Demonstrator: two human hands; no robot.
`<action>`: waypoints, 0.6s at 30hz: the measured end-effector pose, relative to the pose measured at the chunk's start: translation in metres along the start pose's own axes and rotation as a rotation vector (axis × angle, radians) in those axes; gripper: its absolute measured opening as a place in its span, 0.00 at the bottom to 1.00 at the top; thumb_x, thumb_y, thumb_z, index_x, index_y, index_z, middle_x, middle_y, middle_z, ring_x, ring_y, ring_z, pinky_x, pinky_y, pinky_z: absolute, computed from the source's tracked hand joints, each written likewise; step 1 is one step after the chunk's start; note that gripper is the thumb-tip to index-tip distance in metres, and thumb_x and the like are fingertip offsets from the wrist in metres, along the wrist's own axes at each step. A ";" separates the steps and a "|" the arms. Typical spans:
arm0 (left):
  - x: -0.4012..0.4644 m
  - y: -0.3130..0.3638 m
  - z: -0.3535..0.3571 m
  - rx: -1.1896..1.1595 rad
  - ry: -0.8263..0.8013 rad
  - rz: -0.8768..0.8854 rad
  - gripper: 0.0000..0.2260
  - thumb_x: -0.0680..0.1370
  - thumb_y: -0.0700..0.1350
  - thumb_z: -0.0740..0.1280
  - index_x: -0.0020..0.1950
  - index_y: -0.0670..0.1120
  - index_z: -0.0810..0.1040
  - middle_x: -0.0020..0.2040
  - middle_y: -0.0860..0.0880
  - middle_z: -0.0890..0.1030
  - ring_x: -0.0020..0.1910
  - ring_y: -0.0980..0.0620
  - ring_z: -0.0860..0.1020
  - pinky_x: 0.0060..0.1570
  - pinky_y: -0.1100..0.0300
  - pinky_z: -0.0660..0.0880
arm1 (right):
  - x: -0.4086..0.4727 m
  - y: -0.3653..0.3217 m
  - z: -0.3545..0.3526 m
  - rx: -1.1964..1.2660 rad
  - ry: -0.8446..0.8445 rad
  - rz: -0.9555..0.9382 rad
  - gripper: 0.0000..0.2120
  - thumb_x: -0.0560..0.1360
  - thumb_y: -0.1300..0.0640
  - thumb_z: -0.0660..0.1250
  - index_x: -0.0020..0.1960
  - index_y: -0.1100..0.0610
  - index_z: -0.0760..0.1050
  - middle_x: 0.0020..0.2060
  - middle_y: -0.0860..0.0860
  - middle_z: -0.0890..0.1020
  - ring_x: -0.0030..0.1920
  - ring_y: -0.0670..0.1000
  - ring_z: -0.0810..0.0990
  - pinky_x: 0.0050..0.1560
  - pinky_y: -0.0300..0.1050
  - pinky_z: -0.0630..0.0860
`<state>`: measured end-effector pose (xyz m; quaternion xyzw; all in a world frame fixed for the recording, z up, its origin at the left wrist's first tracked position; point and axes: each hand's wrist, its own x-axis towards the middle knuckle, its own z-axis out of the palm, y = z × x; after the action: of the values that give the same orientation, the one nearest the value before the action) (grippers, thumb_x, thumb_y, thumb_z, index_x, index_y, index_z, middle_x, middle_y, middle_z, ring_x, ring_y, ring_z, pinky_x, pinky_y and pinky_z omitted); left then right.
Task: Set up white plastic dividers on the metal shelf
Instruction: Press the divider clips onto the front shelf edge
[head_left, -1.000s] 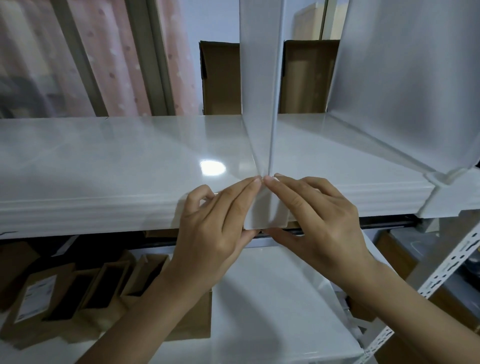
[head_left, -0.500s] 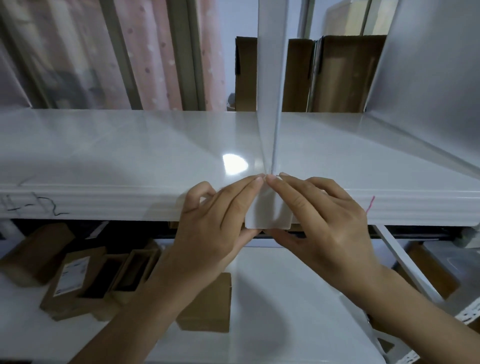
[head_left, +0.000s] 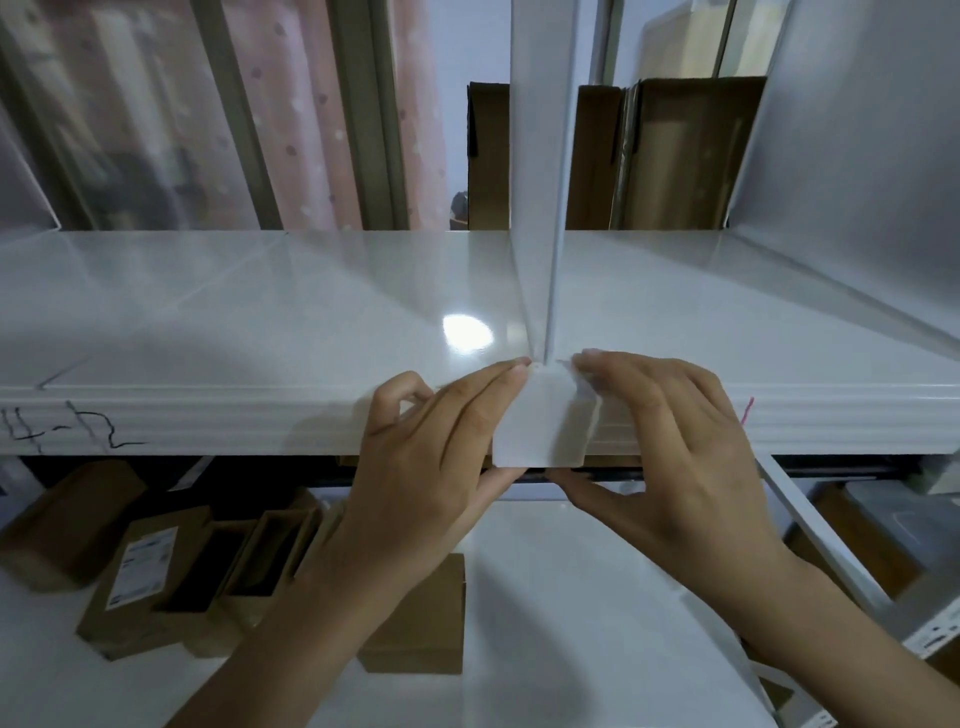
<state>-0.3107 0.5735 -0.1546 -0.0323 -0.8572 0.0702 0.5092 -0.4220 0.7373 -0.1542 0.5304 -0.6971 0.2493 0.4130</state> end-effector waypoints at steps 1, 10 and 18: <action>-0.001 0.000 0.001 -0.003 -0.007 -0.005 0.29 0.70 0.49 0.75 0.65 0.43 0.68 0.61 0.48 0.80 0.55 0.57 0.74 0.59 0.61 0.57 | -0.003 0.003 -0.001 -0.032 -0.012 0.017 0.27 0.70 0.50 0.74 0.64 0.63 0.74 0.59 0.57 0.80 0.59 0.55 0.77 0.59 0.51 0.71; -0.008 0.002 0.003 -0.014 -0.023 -0.091 0.23 0.72 0.52 0.72 0.63 0.45 0.70 0.66 0.49 0.77 0.65 0.52 0.73 0.61 0.55 0.65 | 0.000 -0.001 0.007 0.088 0.066 0.011 0.20 0.68 0.55 0.77 0.56 0.63 0.78 0.59 0.55 0.81 0.58 0.53 0.78 0.59 0.46 0.72; -0.013 0.013 0.007 -0.123 0.084 -0.089 0.22 0.70 0.42 0.76 0.59 0.43 0.69 0.63 0.45 0.77 0.64 0.49 0.74 0.65 0.51 0.64 | -0.004 -0.001 0.011 0.106 0.177 -0.064 0.20 0.69 0.59 0.77 0.56 0.61 0.73 0.54 0.60 0.82 0.56 0.56 0.79 0.55 0.50 0.78</action>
<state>-0.3108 0.5840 -0.1715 -0.0282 -0.8383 -0.0067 0.5444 -0.4246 0.7305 -0.1636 0.5494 -0.6265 0.3185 0.4519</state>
